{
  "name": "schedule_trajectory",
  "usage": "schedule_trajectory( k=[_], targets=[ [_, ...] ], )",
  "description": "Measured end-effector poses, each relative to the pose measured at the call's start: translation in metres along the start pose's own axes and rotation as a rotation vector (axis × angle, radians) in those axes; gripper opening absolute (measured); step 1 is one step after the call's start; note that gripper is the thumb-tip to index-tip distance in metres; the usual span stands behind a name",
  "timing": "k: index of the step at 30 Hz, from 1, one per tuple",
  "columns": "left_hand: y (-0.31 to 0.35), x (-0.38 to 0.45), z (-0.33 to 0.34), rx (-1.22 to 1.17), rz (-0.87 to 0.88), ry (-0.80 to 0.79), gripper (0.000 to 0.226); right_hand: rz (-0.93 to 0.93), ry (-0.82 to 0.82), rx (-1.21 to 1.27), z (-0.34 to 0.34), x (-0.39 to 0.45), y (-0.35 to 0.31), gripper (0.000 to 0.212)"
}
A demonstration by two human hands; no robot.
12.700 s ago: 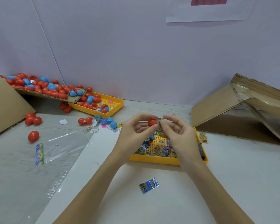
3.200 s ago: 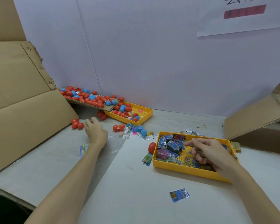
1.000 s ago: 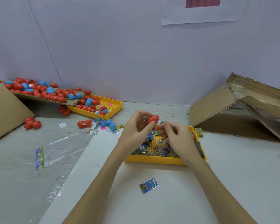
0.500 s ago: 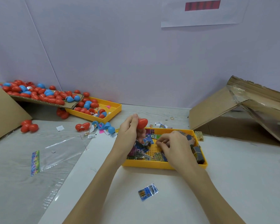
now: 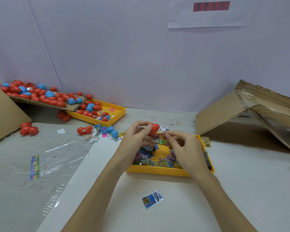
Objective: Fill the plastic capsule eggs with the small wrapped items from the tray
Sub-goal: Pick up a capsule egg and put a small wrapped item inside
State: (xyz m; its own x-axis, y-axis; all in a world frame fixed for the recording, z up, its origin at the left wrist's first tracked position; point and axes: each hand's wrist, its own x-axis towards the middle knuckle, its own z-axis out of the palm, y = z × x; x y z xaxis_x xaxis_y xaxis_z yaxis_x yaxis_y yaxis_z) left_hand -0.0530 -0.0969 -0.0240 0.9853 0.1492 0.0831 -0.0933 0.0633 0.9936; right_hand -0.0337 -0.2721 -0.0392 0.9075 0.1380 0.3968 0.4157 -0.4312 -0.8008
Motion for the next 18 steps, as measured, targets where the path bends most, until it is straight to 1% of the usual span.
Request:
schedule_trajectory(
  k=[2, 5, 8, 13, 18],
  targets=[
    [0.0000, -0.0020, 0.0002, 0.040, 0.013, -0.020, 0.019, -0.028, 0.025, 0.020, 0.0005, -0.0010, -0.0012, 0.018],
    [0.0014, -0.0042, 0.0015, 0.093, 0.006, -0.027, 0.024, -0.038, 0.066, 0.060, 0.0010, -0.0006, -0.0009, 0.019],
    [0.0021, -0.0046, 0.0008, 0.147, -0.007, -0.001, 0.028, -0.020, 0.051, 0.112, 0.0004, -0.0001, -0.0001, 0.020],
    [0.0021, -0.0056, 0.0001, 0.115, -0.011, 0.019, 0.022, 0.050, 0.036, 0.156, -0.0013, 0.0024, 0.0044, 0.017],
    [0.0015, -0.0066, 0.0000, 0.125, -0.023, -0.001, 0.017, 0.142, 0.036, 0.312, -0.0013, 0.0050, 0.0072, 0.019]
  ],
)
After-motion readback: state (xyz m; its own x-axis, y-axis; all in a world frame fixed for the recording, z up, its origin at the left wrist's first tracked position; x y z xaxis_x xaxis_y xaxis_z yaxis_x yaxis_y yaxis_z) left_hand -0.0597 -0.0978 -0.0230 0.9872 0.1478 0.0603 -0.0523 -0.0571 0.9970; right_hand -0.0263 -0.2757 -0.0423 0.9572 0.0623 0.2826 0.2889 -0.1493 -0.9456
